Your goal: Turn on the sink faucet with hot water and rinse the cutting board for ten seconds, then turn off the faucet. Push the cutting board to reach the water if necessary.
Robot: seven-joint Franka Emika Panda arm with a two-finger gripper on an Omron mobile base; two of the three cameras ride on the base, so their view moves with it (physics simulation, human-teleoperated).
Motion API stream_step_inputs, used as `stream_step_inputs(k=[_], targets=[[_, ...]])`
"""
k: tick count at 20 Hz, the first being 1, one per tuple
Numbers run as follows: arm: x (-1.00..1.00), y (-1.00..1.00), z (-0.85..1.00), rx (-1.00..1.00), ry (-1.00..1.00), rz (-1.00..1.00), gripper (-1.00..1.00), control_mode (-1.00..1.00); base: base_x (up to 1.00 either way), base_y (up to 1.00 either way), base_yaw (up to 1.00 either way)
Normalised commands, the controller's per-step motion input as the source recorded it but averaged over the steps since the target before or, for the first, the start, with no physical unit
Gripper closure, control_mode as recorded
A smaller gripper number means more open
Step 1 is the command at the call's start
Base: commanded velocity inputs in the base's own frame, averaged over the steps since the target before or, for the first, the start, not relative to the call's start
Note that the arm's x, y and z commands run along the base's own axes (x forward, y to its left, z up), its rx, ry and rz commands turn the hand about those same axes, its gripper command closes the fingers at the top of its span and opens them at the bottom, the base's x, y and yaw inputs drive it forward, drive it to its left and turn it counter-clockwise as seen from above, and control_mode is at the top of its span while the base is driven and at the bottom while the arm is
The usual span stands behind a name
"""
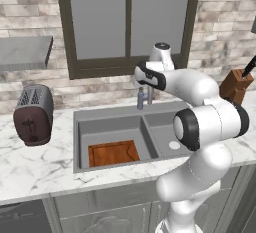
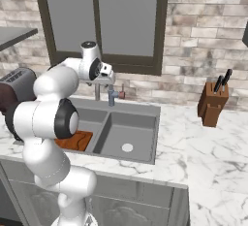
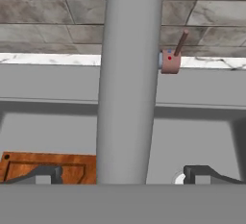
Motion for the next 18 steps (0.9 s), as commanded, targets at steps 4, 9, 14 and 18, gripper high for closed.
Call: stream_step_inputs(k=[4, 9, 14, 18], targets=[[0.28, 0.18, -0.21, 0.00, 0.03, 0.00, -1.00, -1.00, 0.00, 0.00, 0.00], [0.26, 0.20, -0.20, 0.00, 0.04, 0.00, -1.00, -1.00, 0.00, 0.00, 0.00], [0.30, 0.20, -0.21, 0.00, 0.03, 0.00, -1.00, -1.00, 0.00, 0.00, 0.00], [0.30, 0.21, -0.20, 0.00, 0.03, 0.00, -1.00, -1.00, 0.00, 0.00, 0.00]])
